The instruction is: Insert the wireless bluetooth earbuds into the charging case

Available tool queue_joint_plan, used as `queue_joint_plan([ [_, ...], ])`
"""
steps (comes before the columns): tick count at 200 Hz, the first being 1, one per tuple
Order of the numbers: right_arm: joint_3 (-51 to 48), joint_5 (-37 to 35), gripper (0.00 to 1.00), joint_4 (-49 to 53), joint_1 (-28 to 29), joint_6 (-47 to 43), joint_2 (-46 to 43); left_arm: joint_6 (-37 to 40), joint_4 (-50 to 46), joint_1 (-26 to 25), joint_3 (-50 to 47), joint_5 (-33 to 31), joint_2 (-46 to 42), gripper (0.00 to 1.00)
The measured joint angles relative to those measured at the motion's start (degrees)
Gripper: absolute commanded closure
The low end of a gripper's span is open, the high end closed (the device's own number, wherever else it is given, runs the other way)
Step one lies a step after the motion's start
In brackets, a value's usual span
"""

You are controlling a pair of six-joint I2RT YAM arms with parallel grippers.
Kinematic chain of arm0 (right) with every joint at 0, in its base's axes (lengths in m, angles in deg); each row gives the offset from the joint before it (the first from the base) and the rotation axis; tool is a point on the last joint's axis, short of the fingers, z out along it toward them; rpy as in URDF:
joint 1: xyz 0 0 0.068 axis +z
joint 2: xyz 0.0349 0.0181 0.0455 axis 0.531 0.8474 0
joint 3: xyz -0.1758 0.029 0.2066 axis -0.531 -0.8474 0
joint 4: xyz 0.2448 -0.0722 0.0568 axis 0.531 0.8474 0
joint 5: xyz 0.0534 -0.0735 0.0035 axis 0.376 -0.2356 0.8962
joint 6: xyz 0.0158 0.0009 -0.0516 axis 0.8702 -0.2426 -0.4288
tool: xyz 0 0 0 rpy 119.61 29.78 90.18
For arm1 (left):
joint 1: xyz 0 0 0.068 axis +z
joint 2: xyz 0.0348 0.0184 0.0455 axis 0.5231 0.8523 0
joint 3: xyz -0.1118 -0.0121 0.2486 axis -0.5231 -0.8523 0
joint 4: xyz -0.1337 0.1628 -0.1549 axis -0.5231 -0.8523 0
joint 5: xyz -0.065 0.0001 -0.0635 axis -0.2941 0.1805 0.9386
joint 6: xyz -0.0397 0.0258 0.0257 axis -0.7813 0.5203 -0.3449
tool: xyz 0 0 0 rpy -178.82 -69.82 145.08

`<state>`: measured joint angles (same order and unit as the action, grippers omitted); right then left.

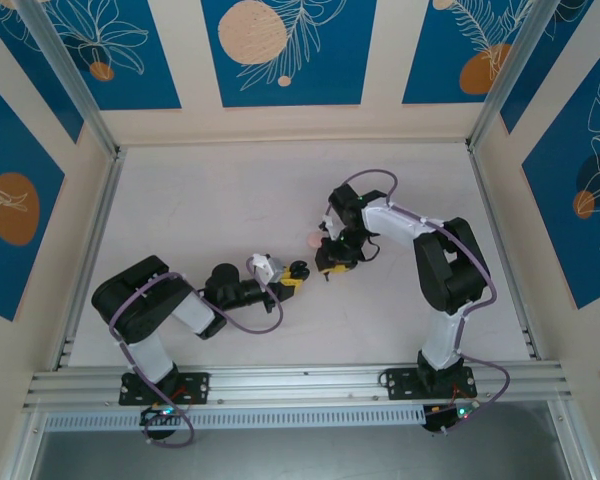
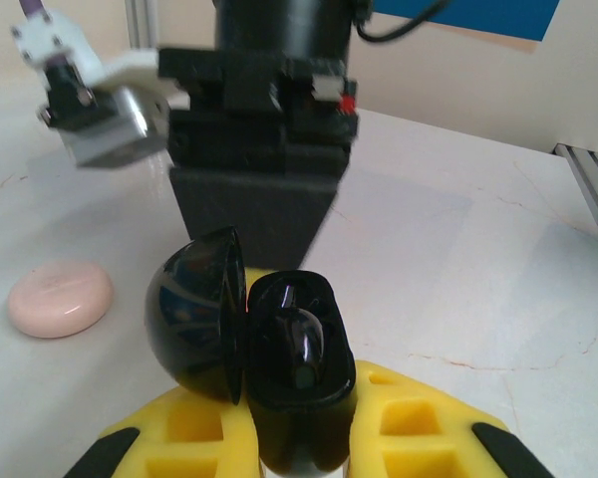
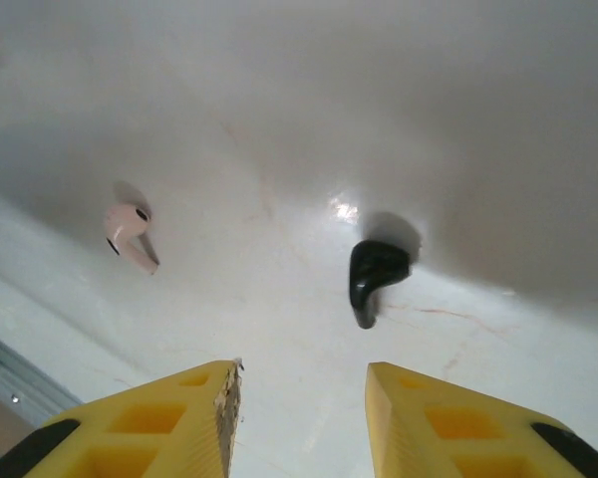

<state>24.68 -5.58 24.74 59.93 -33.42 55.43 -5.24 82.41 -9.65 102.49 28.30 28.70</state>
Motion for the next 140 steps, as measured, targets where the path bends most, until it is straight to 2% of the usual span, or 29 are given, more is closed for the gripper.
queue_joint_plan([
  [56, 10.40, -10.27, 0.63, 8.11, 3.50, 4.04, 4.57, 0.00, 0.00, 0.00, -0.07, -0.02, -0.28, 0.92],
  [140, 13.77, -12.39, 0.63, 10.38, 4.72, 5.05, 11.96, 0.02, 0.02, 0.00, -0.07, -0.02, -0.31, 0.92],
])
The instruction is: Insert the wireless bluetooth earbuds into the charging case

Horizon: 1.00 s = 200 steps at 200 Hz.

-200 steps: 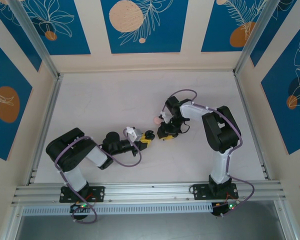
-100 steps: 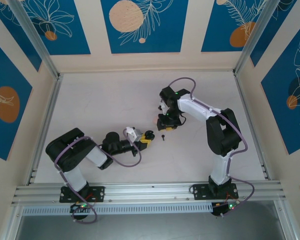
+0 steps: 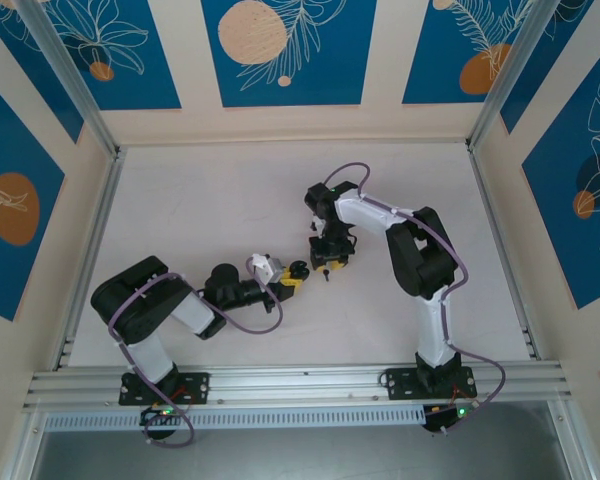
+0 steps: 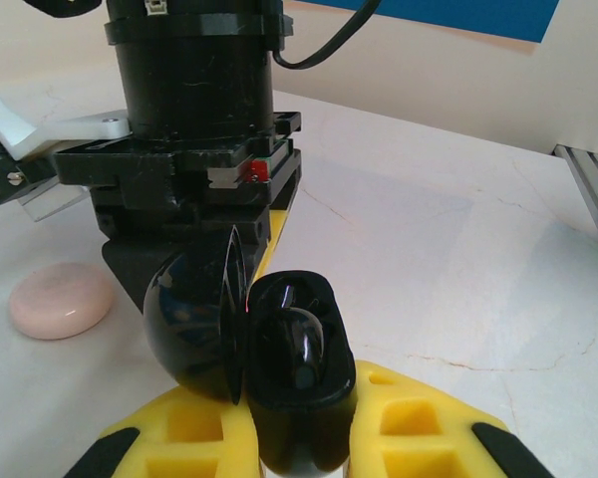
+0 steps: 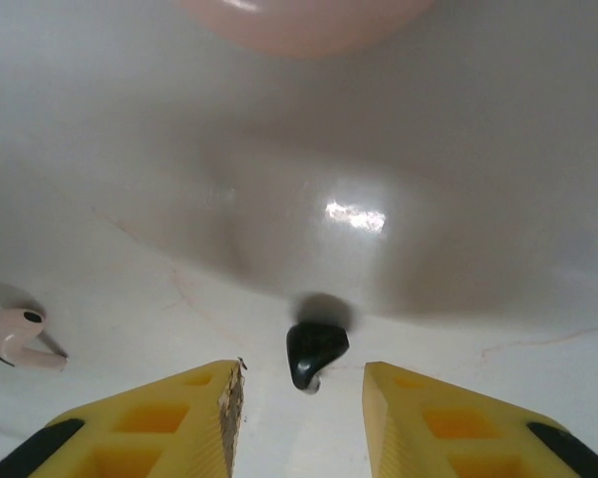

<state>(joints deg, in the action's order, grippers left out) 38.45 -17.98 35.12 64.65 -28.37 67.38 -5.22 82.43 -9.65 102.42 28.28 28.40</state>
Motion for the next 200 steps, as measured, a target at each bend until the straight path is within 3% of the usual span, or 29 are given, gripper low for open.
queue_joint_plan([
  [46, 0.68, -0.04, 0.63, -0.04, 0.00, -0.02, 2.58, 0.00, -0.02, 0.00, 0.00, -0.04, 0.00, 0.92],
  [138, 0.44, -1.49, 0.75, 0.07, -0.02, 0.48, 3.04, 0.00, 0.00, 0.00, 0.00, -0.46, 0.02, 0.92],
  [200, -5.20, -1.86, 0.76, -4.83, 0.00, 2.69, -1.09, 0.00, 0.02, 0.00, 0.00, -0.46, 0.28, 0.92],
])
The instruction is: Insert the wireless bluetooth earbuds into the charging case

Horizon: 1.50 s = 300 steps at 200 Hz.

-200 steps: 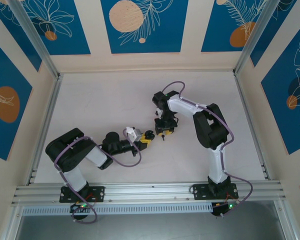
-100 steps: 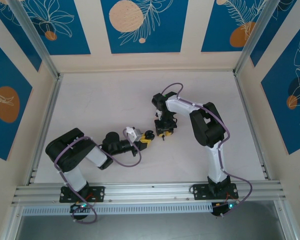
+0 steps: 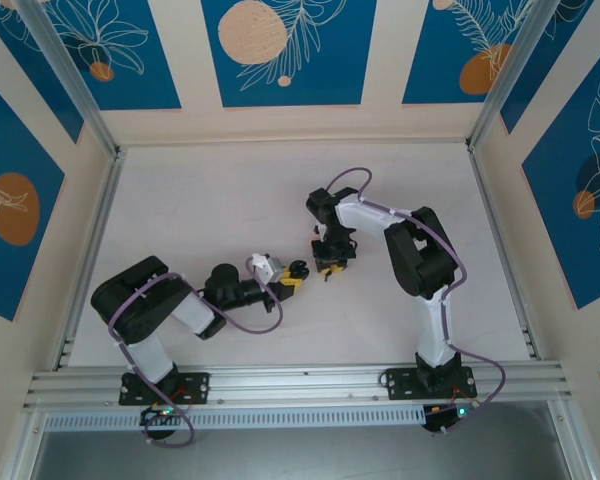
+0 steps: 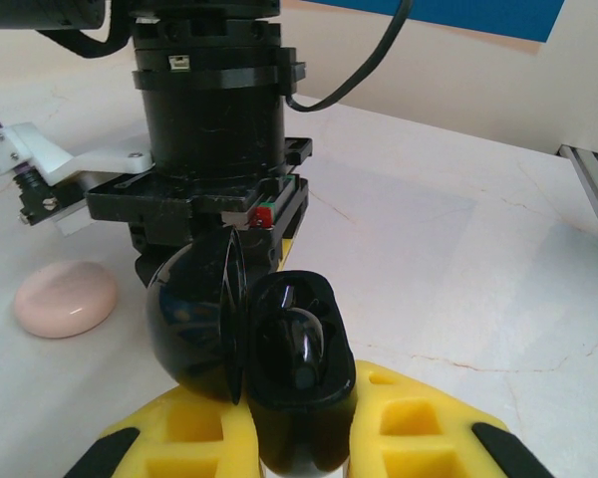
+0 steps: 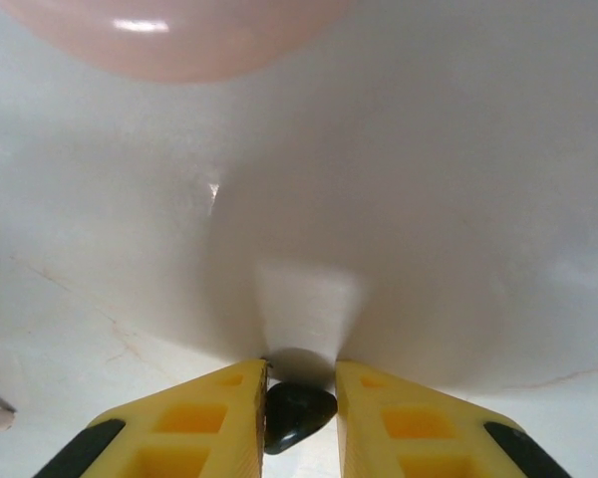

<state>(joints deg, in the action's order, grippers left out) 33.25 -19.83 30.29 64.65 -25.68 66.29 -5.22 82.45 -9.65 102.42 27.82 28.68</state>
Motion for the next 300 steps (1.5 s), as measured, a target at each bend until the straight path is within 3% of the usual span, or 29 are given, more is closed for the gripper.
queue_joint_plan([
  [156, -18.23, -7.48, 0.78, -17.25, 3.45, 8.04, -23.85, -2.49, 0.11, 0.00, 5.75, 0.81, 8.72, 0.93],
  [300, -19.26, -13.51, 0.78, -23.54, 11.63, 7.15, -27.45, -4.63, 0.11, 0.00, 8.04, 1.55, 11.02, 0.93],
])
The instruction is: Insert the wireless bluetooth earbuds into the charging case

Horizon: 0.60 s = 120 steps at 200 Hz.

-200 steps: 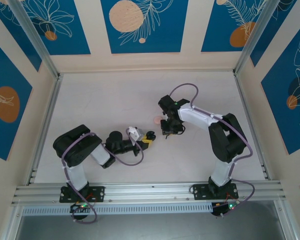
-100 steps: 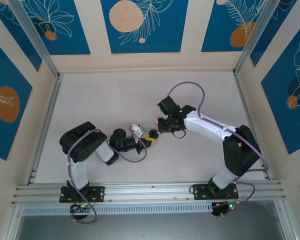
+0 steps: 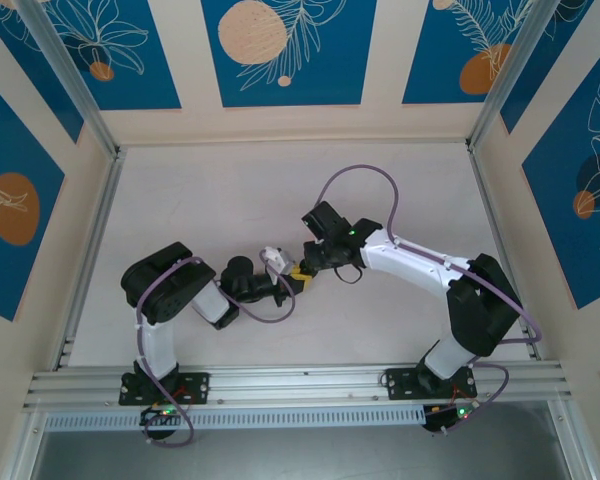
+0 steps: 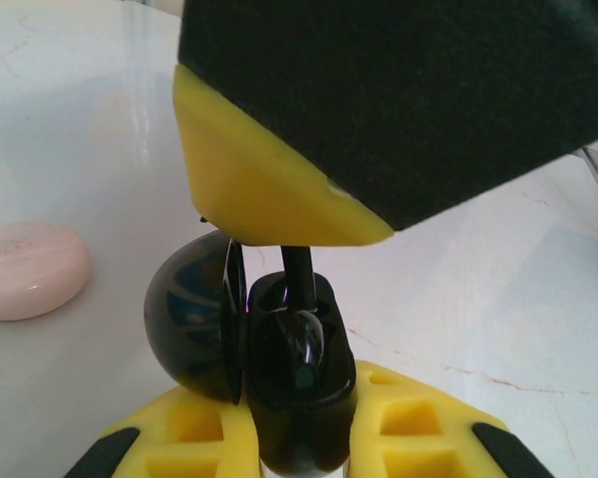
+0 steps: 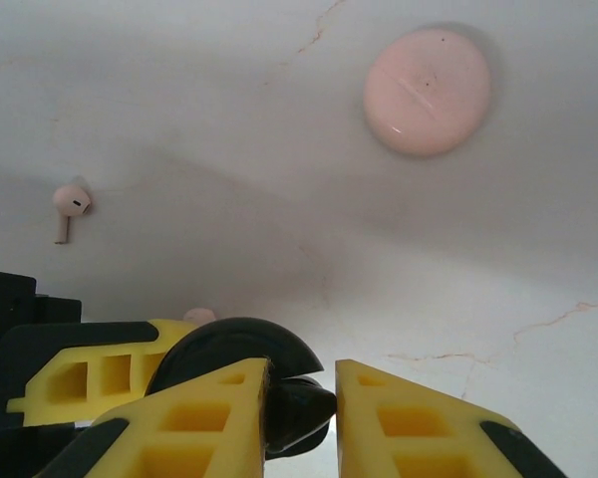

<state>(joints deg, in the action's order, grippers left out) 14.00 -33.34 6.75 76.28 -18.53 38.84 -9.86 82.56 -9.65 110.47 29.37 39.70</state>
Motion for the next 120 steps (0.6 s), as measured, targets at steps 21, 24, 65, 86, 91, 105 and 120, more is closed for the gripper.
queue_joint_plan([
  [21, 0.02, -1.29, 0.77, 0.35, 0.90, -0.52, 0.22, -0.20, -0.02, 0.00, 0.00, 0.00, 0.00, 0.93],
  [24, 0.04, -1.51, 0.77, 0.37, 1.05, -0.66, 0.31, -0.24, -0.02, 0.00, 0.00, 0.00, 0.00, 0.93],
  [65, 0.48, -3.87, 0.77, 0.68, 2.38, -1.09, 1.40, -0.48, -0.66, 0.00, 0.00, -0.04, 0.00, 0.93],
  [86, 0.48, -4.09, 0.75, 0.68, 2.56, -1.09, 1.51, -0.66, -0.85, 0.00, 0.00, -0.04, 0.00, 0.93],
  [91, 0.50, -4.07, 0.74, 0.68, 2.56, -1.09, 1.51, -0.68, -0.85, 0.00, 0.00, -0.04, 0.00, 0.93],
  [105, 0.48, -4.00, 0.74, 0.63, 2.56, -1.09, 1.51, -0.68, -0.85, 0.00, 0.00, -0.04, 0.00, 0.93],
  [120, 0.48, -3.61, 0.73, 0.48, 2.56, -1.09, 1.51, -0.83, -0.85, 0.00, 0.00, -0.04, 0.00, 0.93],
])
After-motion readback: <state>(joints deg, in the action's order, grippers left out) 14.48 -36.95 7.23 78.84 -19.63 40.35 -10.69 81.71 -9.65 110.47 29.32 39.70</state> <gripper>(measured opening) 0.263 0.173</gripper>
